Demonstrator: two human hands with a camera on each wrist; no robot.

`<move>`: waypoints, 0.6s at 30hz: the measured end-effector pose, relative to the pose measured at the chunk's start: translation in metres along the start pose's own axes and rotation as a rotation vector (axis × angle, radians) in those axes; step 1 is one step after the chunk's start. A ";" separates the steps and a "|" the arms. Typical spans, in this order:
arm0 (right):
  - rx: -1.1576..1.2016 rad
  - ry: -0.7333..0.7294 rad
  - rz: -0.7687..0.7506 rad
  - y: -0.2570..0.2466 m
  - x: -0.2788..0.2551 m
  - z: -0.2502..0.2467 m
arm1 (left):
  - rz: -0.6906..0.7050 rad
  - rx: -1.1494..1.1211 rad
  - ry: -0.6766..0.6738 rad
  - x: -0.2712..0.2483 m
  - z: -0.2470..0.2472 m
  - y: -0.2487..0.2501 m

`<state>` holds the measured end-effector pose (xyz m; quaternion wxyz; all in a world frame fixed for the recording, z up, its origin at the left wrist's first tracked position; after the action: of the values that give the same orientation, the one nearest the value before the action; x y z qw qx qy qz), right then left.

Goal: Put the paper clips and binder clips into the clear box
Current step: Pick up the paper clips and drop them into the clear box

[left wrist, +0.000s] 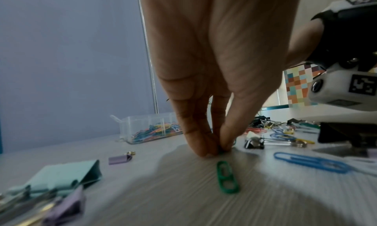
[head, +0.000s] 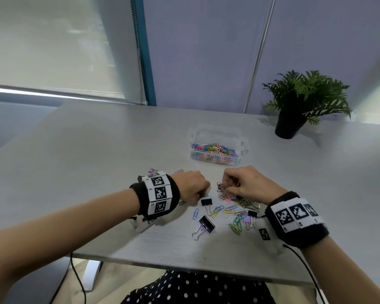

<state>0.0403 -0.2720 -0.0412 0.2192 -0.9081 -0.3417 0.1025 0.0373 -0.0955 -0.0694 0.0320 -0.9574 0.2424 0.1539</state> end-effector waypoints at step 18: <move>0.060 0.349 0.174 0.043 0.088 -0.044 | -0.254 -0.471 0.156 0.065 -0.090 -0.072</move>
<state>0.1454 -0.2561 -0.0259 0.2923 -0.9313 -0.2156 -0.0281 0.1510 -0.0736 -0.0055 -0.1912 -0.9701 0.0799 0.1267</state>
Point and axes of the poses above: each hand's wrist, its own x-axis towards the middle knuckle, its own z-axis out of the palm, y = z × x, the point moved 1 cm from there along x, towards the middle knuckle, and after that the axes turned 6 degrees about -z, right-handed, at the moved point
